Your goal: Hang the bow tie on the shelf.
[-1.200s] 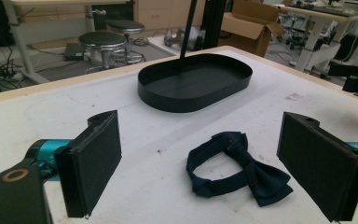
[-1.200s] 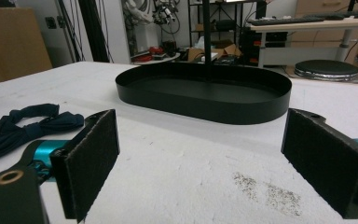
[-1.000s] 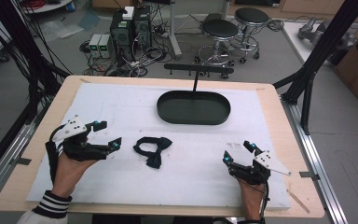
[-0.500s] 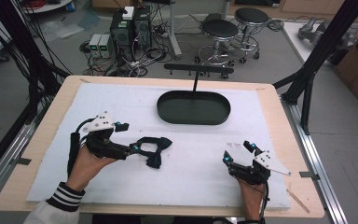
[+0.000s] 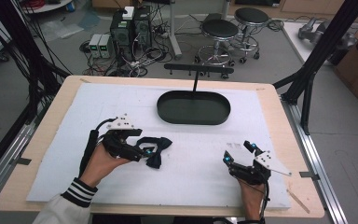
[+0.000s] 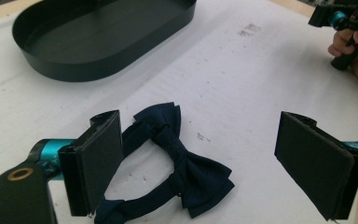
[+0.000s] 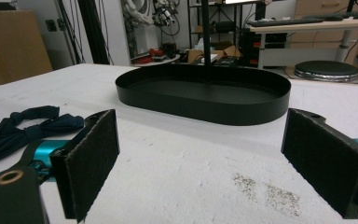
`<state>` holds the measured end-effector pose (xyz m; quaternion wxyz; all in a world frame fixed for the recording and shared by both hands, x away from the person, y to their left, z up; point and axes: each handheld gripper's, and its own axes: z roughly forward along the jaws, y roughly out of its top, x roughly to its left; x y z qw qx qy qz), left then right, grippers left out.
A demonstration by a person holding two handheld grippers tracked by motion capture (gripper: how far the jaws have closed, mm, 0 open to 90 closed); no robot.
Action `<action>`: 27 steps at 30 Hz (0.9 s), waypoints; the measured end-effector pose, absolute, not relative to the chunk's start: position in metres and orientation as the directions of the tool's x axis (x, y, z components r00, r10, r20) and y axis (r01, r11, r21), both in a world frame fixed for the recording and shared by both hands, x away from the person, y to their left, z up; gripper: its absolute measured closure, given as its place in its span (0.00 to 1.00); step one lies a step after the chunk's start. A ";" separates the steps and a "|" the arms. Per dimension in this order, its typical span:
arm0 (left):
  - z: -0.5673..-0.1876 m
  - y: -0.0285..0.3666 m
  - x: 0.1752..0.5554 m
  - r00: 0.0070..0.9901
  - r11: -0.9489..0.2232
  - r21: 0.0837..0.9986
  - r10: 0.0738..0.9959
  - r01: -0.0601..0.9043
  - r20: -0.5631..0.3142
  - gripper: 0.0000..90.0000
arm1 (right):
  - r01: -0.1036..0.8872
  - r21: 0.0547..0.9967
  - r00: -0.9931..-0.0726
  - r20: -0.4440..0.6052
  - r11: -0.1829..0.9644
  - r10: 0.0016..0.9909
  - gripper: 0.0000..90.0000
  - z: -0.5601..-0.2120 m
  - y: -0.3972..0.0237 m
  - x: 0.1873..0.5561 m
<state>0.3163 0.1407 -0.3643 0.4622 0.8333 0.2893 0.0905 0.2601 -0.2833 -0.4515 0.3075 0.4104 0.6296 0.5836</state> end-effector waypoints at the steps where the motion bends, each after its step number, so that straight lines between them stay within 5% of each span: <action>1: -0.365 0.139 0.317 0.814 -0.407 0.818 0.568 0.405 -0.120 0.18 | 0.158 0.987 -0.474 0.093 -0.019 0.876 0.11 -0.451 -0.283 0.260; 27: -0.395 0.100 0.337 0.785 -0.542 0.665 0.610 0.514 -0.110 0.28 | 0.164 0.986 -0.474 0.112 -0.037 0.873 0.11 -0.452 -0.285 0.260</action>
